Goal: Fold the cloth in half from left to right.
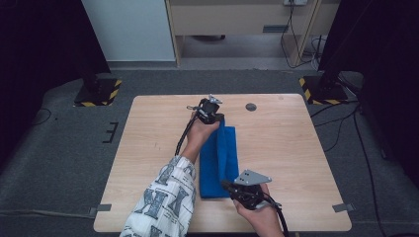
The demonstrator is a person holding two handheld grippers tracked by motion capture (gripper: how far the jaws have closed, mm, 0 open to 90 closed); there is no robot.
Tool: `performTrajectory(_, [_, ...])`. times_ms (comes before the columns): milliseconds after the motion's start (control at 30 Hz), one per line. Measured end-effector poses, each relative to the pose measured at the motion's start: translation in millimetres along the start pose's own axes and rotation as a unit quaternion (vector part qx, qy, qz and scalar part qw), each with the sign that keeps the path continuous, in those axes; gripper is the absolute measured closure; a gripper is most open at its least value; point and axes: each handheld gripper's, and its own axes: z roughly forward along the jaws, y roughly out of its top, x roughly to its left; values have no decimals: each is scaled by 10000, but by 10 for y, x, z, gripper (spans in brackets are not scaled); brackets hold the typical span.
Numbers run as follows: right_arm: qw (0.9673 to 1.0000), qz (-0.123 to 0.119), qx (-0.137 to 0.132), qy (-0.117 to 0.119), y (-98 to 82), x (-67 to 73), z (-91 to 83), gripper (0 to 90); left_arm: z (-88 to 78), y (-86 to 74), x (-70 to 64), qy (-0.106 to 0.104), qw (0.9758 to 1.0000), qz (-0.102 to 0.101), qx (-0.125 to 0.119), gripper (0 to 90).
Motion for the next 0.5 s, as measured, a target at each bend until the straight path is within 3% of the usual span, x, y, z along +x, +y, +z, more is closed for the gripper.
performTrajectory(500, [9999, -4, 155, -28, -73, -38, -33, 883, 116, -20, -57, -27, 10000, -11, 73, 888])
